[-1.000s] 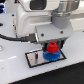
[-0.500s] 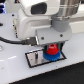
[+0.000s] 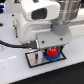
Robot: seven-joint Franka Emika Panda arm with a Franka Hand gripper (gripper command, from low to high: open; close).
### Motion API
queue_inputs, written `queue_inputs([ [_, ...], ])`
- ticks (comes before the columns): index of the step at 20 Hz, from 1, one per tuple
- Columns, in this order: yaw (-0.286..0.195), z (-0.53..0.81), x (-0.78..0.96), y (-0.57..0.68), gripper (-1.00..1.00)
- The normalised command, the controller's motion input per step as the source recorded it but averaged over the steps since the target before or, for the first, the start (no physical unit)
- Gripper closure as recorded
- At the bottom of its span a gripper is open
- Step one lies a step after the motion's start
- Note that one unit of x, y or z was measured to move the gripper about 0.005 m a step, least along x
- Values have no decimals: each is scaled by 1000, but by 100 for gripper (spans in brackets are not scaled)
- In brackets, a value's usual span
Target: Insert the blue gear onto the right peg, followed by the red gear
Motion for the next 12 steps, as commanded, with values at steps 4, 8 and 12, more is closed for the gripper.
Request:
queue_inputs([
  [4,0,601,0,199,-100],
  [8,0,93,0,16,-100],
  [12,0,0,0,0,-100],
])
